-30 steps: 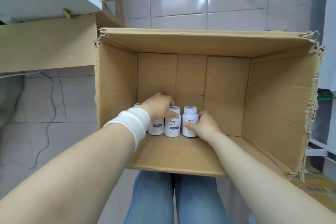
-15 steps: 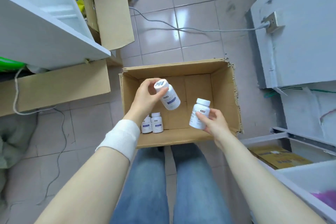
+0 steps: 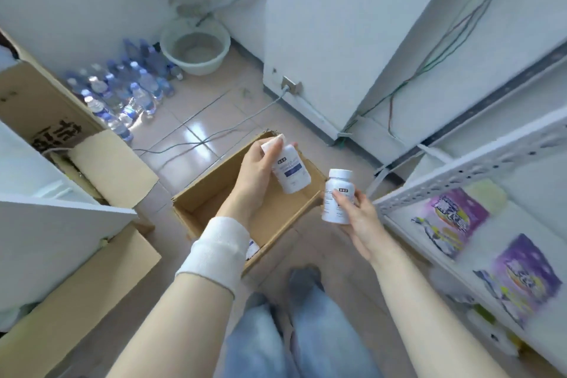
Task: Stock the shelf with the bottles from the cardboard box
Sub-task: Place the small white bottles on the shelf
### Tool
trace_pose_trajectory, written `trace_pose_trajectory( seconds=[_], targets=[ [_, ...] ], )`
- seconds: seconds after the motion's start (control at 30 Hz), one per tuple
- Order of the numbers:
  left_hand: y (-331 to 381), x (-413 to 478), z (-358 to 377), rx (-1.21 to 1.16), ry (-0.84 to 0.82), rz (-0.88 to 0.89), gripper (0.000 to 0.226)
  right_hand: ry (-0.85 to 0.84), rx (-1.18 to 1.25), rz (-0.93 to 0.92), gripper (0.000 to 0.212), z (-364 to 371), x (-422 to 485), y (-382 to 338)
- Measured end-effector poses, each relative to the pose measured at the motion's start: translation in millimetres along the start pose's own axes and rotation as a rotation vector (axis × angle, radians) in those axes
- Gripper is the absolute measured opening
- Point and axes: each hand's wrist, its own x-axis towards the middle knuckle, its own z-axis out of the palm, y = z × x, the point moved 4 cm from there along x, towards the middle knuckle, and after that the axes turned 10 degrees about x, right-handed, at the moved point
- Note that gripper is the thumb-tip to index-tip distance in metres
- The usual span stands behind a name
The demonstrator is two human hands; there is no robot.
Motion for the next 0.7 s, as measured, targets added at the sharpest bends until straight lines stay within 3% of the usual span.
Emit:
trace_pose_trajectory(
  seconds=[0.17, 0.37, 0.6, 0.7],
  targets=[
    [40, -44, 82, -0.019, -0.234, 0.071, 0.021, 0.1, 0.178, -0.15, 0.022, -64, -77, -21],
    [71, -130, 211, 0.017, -0.504, 0.143, 0.015, 0.231, 0.385, -0.317, 0.02, -172, -180, -25],
    [75, -295, 381, 0.019, -0.724, 0.142, 0.02, 0.305, 0.45, -0.503, 0.051, -335, -330, 2],
    [71, -373, 448, 0.048, -0.804, 0.171, 0.022, 0.38, 0.438, -0.529, 0.054, -402, -392, 24]
  ],
)
